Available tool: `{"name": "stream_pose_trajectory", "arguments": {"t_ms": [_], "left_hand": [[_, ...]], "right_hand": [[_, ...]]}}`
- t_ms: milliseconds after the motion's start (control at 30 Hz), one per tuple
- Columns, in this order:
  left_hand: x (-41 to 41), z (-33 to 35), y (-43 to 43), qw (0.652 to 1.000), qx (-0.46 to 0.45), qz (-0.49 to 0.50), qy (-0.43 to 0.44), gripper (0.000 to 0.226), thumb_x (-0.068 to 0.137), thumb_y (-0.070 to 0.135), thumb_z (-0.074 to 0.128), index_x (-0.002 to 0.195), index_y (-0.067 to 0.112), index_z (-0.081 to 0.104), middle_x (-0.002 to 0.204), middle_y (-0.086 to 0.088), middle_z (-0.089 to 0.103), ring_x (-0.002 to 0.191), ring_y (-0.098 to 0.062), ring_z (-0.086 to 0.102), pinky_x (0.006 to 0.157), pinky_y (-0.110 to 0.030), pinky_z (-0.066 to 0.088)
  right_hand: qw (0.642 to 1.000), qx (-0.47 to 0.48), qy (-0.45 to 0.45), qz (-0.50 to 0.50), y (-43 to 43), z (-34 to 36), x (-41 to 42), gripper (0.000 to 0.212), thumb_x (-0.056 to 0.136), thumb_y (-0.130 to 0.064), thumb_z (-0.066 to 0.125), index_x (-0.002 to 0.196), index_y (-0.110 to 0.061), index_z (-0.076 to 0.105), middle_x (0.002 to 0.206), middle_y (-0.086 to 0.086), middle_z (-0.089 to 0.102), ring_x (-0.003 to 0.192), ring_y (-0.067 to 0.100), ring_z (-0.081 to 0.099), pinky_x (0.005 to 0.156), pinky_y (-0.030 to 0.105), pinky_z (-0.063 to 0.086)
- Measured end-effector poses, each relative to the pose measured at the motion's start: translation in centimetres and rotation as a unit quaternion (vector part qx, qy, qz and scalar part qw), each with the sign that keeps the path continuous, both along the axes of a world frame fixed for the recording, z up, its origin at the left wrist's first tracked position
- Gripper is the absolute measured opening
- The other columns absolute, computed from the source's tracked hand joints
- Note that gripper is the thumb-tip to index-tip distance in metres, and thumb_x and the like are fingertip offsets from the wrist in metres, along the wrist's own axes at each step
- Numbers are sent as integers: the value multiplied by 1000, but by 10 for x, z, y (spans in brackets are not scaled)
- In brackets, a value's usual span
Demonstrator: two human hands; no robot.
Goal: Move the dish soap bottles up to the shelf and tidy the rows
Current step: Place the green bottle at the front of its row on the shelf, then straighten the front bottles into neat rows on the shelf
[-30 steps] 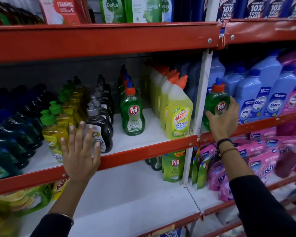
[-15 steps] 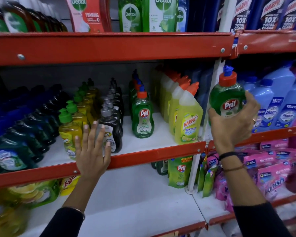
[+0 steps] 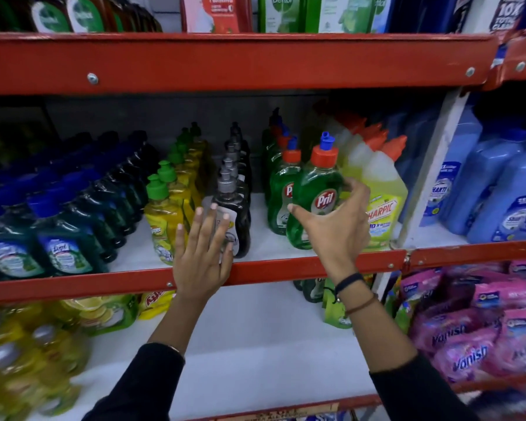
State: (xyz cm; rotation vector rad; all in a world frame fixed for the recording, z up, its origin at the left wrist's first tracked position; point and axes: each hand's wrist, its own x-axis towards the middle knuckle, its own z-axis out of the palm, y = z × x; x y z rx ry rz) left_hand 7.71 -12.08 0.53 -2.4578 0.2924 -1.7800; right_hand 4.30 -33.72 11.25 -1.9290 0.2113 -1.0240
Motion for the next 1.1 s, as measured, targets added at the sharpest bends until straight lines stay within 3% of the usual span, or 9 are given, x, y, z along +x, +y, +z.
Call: {"name": "stream_pose_trajectory", "arguments": {"t_ms": [233, 367, 500, 567, 633, 767, 867, 1000, 1100], "left_hand": [[3, -4, 4, 999, 28, -32, -2, 55, 99, 35, 39, 149, 18, 24, 151, -8, 31, 149, -21, 10, 119, -46, 8], [-7, -1, -4, 985, -47, -164, 8, 39, 101, 21, 42, 138, 12, 37, 142, -10, 39, 146, -24, 23, 119, -46, 18], [-30, 14, -52, 878, -240, -384, 157, 39, 99, 15, 43, 138, 13, 36, 142, -6, 37, 137, -17, 36, 114, -33, 32], [-40, 24, -78, 811, -321, -435, 222, 44, 100, 20, 42, 143, 18, 32, 147, 1, 36, 139, -14, 36, 114, -38, 35], [-44, 34, -97, 763, -390, -451, 252, 46, 102, 27, 39, 146, 22, 28, 149, 9, 32, 140, -12, 34, 115, -39, 33], [-41, 47, -109, 679, -507, -411, 335, 58, 93, 64, 26, 146, 39, 23, 146, 27, 23, 131, 22, 21, 117, -27, 24], [-38, 47, -108, 632, -534, -414, 380, 72, 67, 94, 20, 129, 60, 31, 154, 17, 26, 139, 3, 26, 120, -43, 22], [-36, 46, -100, 618, -508, -430, 419, 68, 61, 98, 17, 120, 71, 34, 157, 10, 26, 145, -10, 22, 121, -48, 19], [-35, 49, -91, 608, -502, -438, 432, 61, 60, 99, 18, 114, 76, 36, 157, 12, 26, 145, -10, 22, 121, -48, 18]], "right_hand": [[998, -6, 60, 14, 18, -20, 18, 92, 46, -48, 89, 118, -18, 41, 121, 6, 59, 103, 30, 61, 75, 36, 46], [997, -37, 67, 25, 17, -23, 22, 94, 51, -53, 86, 124, -15, 39, 126, 8, 55, 108, 30, 59, 76, 39, 50], [990, 29, 76, 116, 3, -38, 20, 85, 66, -64, 71, 129, -17, 40, 129, 5, 55, 110, 20, 57, 83, 36, 51], [966, 131, 73, 209, -7, -49, 19, 56, 82, -56, 59, 124, -21, 46, 127, 3, 56, 109, 11, 56, 93, 28, 49], [941, 203, 77, 259, -18, -55, 21, 31, 93, -48, 47, 114, -27, 55, 120, -4, 59, 109, 4, 55, 100, 28, 45], [913, 247, 103, 309, -32, -57, 23, 40, 100, -35, 36, 131, -15, 51, 135, 8, 56, 123, 19, 53, 103, 31, 42], [905, 239, 115, 331, -37, -54, 22, 38, 102, -29, 33, 128, -10, 54, 132, 10, 57, 120, 20, 54, 99, 28, 43], [903, 237, 115, 339, -37, -52, 21, 31, 102, -26, 32, 113, -17, 60, 116, 3, 63, 108, 10, 58, 100, 34, 45], [902, 236, 112, 342, -37, -51, 21, 30, 101, -26, 34, 106, -20, 63, 114, 4, 64, 112, 19, 59, 101, 39, 45]]}}
